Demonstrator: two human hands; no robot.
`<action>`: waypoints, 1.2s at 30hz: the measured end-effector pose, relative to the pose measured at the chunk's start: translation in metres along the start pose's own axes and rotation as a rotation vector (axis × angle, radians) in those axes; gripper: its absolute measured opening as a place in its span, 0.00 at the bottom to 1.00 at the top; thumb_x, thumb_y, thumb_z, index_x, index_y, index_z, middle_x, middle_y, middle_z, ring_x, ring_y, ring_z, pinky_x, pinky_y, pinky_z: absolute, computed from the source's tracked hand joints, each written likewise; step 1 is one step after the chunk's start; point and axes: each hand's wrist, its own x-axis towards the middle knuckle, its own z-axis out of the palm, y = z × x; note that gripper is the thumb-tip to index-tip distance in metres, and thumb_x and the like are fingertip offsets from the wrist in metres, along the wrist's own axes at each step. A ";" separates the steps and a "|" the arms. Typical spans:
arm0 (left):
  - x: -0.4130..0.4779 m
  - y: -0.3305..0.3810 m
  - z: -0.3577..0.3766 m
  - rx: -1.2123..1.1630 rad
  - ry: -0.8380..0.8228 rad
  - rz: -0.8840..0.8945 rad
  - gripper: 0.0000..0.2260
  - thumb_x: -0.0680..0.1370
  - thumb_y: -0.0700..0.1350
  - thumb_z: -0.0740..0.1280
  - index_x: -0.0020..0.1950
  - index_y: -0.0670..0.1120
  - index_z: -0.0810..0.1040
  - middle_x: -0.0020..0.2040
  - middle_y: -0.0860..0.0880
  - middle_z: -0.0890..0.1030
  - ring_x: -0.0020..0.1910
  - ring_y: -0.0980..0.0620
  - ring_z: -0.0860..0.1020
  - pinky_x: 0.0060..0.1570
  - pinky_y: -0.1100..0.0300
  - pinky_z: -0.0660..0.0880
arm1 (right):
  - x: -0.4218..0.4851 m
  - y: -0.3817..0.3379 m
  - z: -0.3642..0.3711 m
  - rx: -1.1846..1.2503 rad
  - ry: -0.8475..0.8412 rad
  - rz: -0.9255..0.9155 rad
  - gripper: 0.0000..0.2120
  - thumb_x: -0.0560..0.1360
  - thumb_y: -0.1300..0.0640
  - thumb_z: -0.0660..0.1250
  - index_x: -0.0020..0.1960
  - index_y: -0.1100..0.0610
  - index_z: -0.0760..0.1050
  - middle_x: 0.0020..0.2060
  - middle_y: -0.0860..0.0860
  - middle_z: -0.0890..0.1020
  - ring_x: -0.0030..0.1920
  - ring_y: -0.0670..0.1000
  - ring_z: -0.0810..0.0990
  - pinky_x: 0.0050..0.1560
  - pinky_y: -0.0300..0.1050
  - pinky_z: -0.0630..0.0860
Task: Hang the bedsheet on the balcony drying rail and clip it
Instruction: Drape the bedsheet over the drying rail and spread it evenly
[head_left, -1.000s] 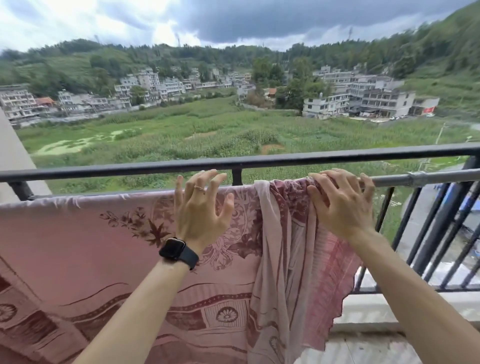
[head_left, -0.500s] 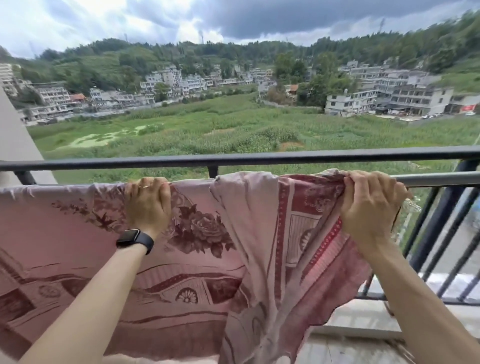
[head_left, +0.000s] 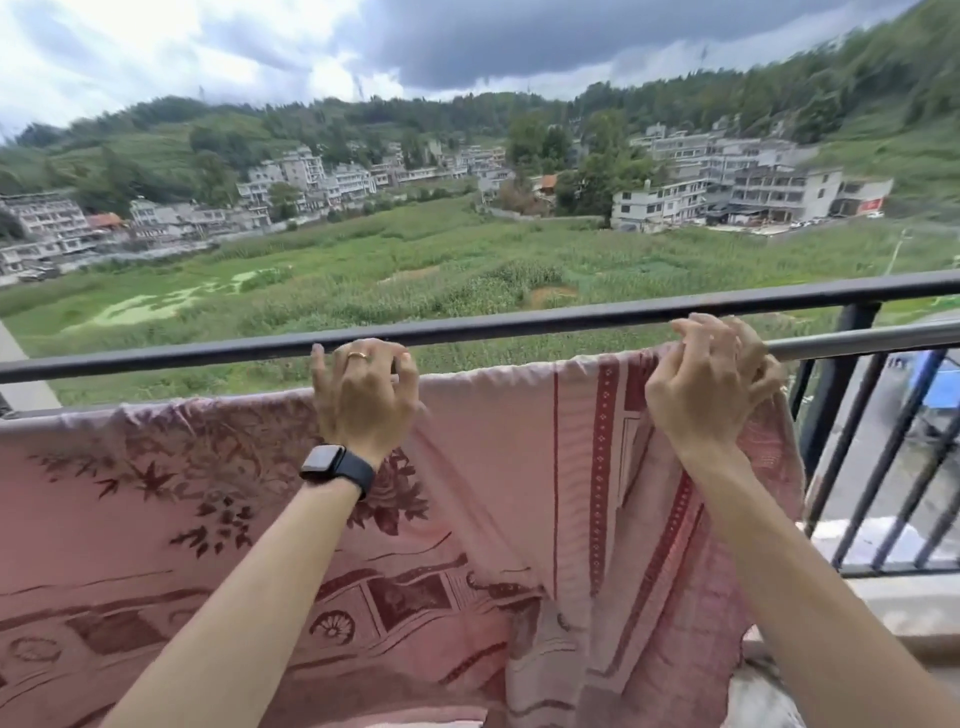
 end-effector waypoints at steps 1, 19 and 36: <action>-0.001 0.014 0.005 0.000 -0.020 0.052 0.17 0.80 0.52 0.56 0.52 0.47 0.82 0.51 0.43 0.84 0.55 0.42 0.78 0.71 0.43 0.58 | -0.002 -0.008 0.001 -0.018 -0.017 -0.074 0.15 0.76 0.54 0.59 0.58 0.52 0.79 0.65 0.49 0.77 0.72 0.54 0.65 0.71 0.60 0.50; 0.021 -0.024 0.052 -0.039 0.070 0.086 0.18 0.80 0.54 0.53 0.51 0.47 0.80 0.49 0.45 0.81 0.50 0.43 0.75 0.63 0.45 0.61 | 0.048 0.011 0.052 -0.090 -0.174 -0.044 0.22 0.82 0.42 0.50 0.56 0.51 0.80 0.67 0.52 0.77 0.74 0.54 0.64 0.76 0.61 0.43; 0.036 0.030 0.099 0.078 0.051 0.000 0.18 0.78 0.53 0.56 0.60 0.45 0.75 0.61 0.42 0.77 0.65 0.40 0.71 0.71 0.41 0.57 | 0.078 0.044 0.094 -0.024 -0.180 -0.518 0.20 0.80 0.40 0.57 0.65 0.49 0.73 0.59 0.51 0.77 0.64 0.56 0.71 0.73 0.58 0.55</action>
